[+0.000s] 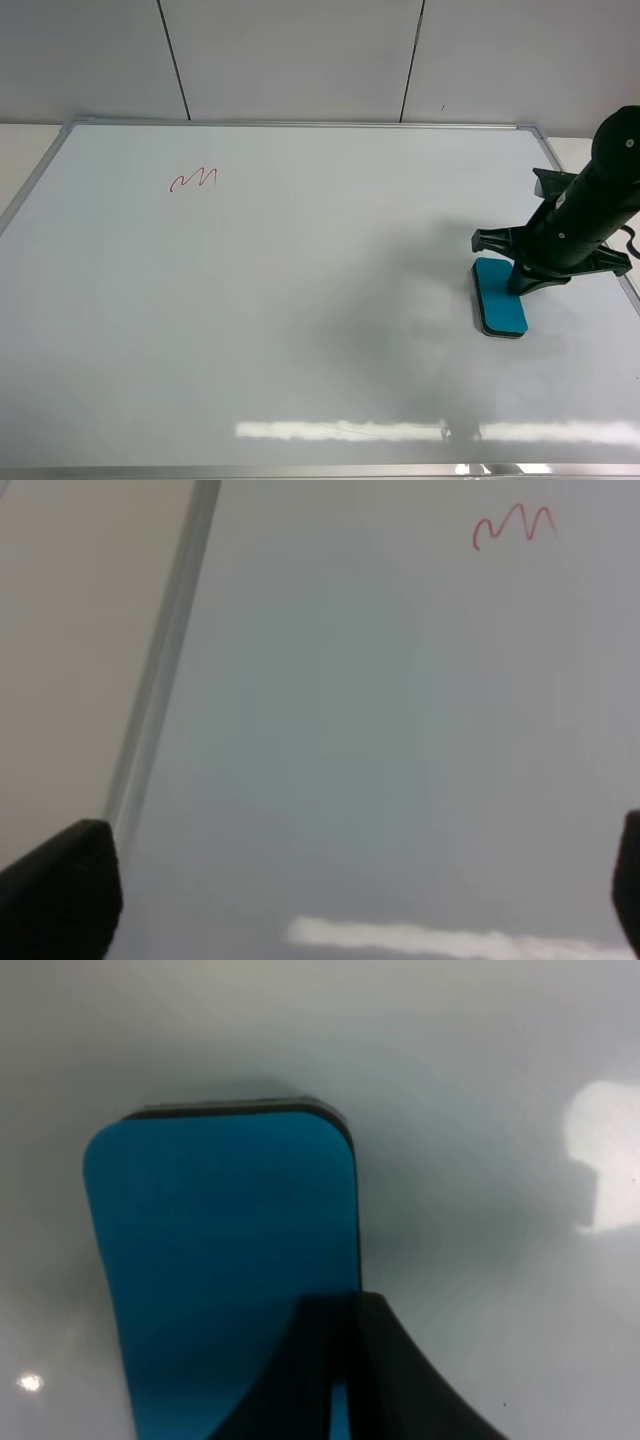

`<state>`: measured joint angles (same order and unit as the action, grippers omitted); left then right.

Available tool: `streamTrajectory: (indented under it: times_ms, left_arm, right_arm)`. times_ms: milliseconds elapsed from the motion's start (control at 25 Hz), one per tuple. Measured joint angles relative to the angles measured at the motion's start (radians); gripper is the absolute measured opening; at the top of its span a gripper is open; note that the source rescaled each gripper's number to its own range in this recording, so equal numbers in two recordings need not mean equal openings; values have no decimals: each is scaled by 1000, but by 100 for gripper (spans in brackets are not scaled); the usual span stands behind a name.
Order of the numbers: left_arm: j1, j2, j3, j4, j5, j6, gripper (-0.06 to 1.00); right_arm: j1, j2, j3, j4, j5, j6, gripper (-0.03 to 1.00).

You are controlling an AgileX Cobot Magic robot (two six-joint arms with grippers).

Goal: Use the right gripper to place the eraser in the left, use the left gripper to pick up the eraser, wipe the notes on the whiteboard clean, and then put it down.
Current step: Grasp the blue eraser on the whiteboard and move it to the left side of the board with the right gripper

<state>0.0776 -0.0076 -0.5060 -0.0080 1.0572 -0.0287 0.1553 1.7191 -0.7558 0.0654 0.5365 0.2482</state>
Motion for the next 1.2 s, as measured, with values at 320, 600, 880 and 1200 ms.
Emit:
streamTrajectory:
  times_ms: [320, 600, 880, 1200]
  left_arm:
    - [0, 0, 0, 0, 0, 0, 100]
    - [0, 0, 0, 0, 0, 0, 100]
    - [0, 0, 0, 0, 0, 0, 100]
    - [0, 0, 0, 0, 0, 0, 100]
  right_arm:
    - [79, 39, -12, -17, -76, -4, 0]
    - [183, 65, -17, 41, -193, -4, 0]
    - [327, 75, -17, 108, -248, -4, 0]
    - [500, 102, -106, 144, -187, -1, 0]
